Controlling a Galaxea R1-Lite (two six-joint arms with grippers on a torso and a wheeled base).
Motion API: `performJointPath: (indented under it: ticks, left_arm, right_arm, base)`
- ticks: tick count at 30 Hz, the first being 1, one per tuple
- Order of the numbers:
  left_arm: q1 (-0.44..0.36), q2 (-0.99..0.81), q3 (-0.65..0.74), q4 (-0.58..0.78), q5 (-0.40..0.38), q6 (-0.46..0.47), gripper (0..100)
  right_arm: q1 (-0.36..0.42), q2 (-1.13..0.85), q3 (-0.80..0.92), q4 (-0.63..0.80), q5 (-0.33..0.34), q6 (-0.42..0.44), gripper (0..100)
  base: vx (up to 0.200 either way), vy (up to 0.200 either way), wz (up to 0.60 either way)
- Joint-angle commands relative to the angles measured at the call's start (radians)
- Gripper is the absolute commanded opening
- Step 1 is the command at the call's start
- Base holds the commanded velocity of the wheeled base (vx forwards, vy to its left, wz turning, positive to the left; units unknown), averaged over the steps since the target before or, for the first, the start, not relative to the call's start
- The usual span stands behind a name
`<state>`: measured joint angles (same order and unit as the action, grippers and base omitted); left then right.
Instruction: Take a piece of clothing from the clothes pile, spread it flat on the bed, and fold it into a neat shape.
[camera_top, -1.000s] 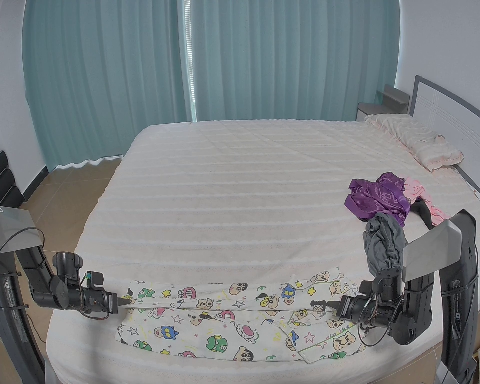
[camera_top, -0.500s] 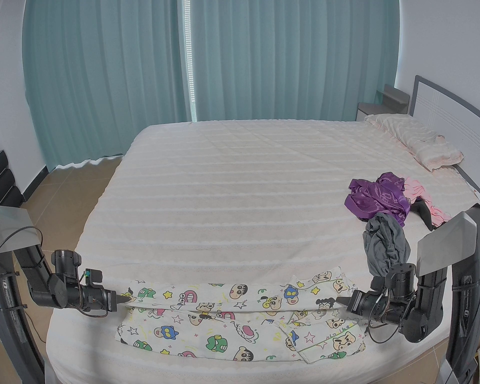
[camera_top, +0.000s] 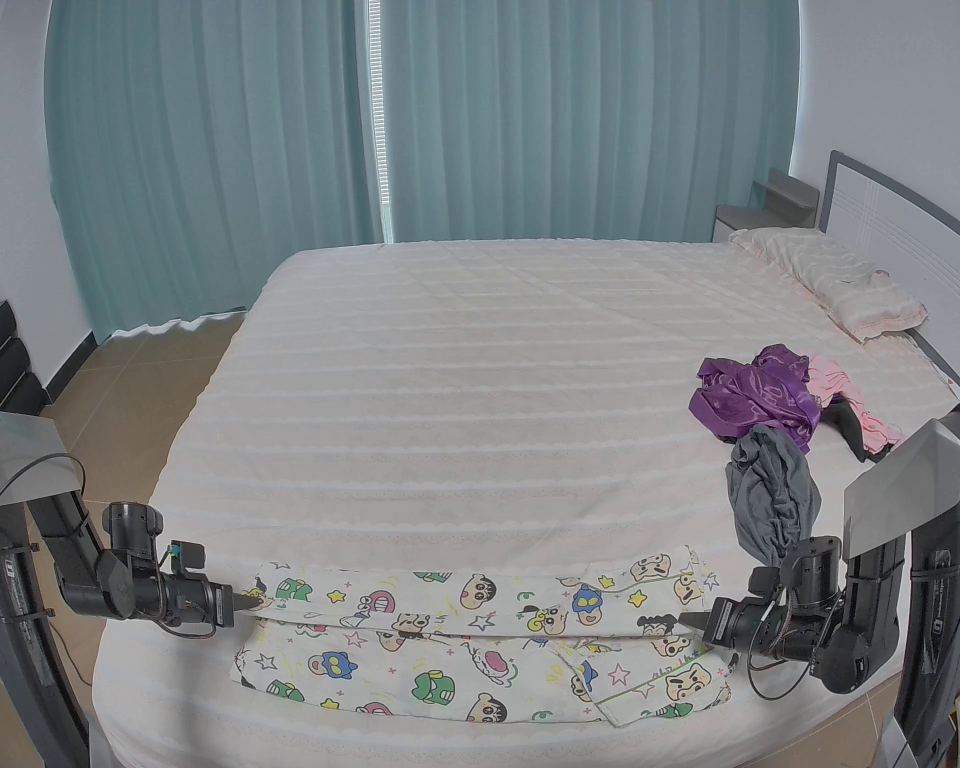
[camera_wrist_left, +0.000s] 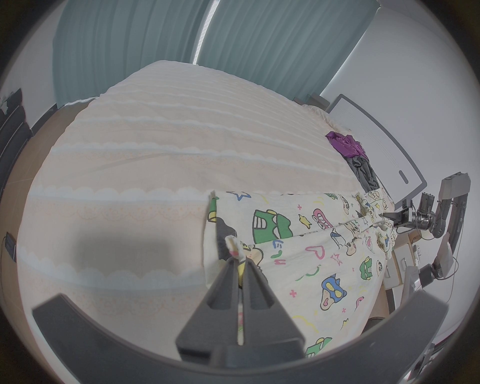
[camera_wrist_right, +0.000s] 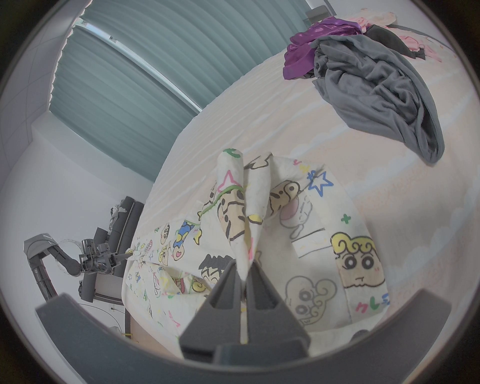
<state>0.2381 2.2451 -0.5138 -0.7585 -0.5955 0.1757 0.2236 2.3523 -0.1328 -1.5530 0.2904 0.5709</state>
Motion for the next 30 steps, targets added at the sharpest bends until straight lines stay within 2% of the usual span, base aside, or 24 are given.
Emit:
performJointPath:
  ticks: [1, 8, 9, 10, 15, 20, 22, 23, 25, 27, 28, 29, 30]
  left_arm:
    - [0.000, 0.014, 0.001, -0.001, 0.000, 0.001, 0]
    - [-0.002, 0.034, 0.001, 0.001, 0.000, 0.001, 0]
    - [-0.002, 0.034, 0.001, 0.002, 0.002, -0.001, 0]
    - [-0.003, 0.034, 0.001, 0.005, 0.002, -0.004, 100]
    - [0.000, 0.033, 0.005, 0.005, 0.000, -0.009, 100]
    - [0.036, 0.031, 0.058, -0.001, -0.013, -0.009, 100]
    - [0.070, 0.025, 0.081, -0.001, -0.053, -0.009, 100]
    - [0.113, 0.008, 0.100, -0.001, -0.099, -0.009, 100]
    - [0.162, -0.029, 0.113, 0.001, -0.142, -0.025, 100]
    - [0.210, -0.068, 0.132, 0.001, -0.201, -0.104, 100]
    - [0.211, -0.071, 0.132, 0.001, -0.207, -0.111, 100]
    - [0.239, -0.116, 0.143, 0.001, -0.256, -0.226, 100]
    - [0.245, -0.136, 0.147, 0.001, -0.267, -0.280, 100]
  right_arm:
    - [0.000, 0.013, 0.009, -0.007, -0.001, -0.006, 0]
    - [0.002, 0.031, 0.021, -0.007, 0.001, -0.039, 0]
    - [0.002, 0.035, 0.021, -0.007, -0.001, -0.040, 100]
    - [0.002, 0.036, 0.021, -0.007, -0.001, -0.040, 100]
    - [0.002, 0.022, 0.022, -0.007, -0.007, -0.040, 100]
    - [-0.029, -0.034, 0.027, -0.009, -0.013, -0.042, 100]
    - [-0.056, -0.077, 0.027, -0.007, -0.013, -0.043, 100]
    - [-0.078, -0.114, 0.027, -0.007, -0.013, -0.043, 100]
    - [-0.090, -0.159, 0.022, -0.007, -0.013, -0.043, 100]
    - [-0.095, -0.216, 0.018, -0.007, -0.013, -0.043, 100]
    - [-0.095, -0.220, 0.018, -0.007, -0.013, -0.043, 100]
    - [-0.086, -0.266, 0.016, -0.007, -0.013, -0.043, 100]
    - [-0.082, -0.283, 0.015, -0.002, -0.013, -0.042, 100]
  base:
    - [0.000, 0.000, 0.00]
    - [0.000, 0.000, 0.00]
    - [0.000, 0.000, 0.00]
    - [0.000, 0.000, 0.00]
    - [0.000, 0.000, 0.00]
    - [0.000, 0.000, 0.00]
    - [0.000, 0.000, 0.00]
    - [0.000, 0.000, 0.00]
    - [0.000, 0.000, 0.00]
    - [0.000, 0.000, 0.00]
    - [0.000, 0.000, 0.00]
    - [0.000, 0.000, 0.00]
    - [0.000, 0.000, 0.00]
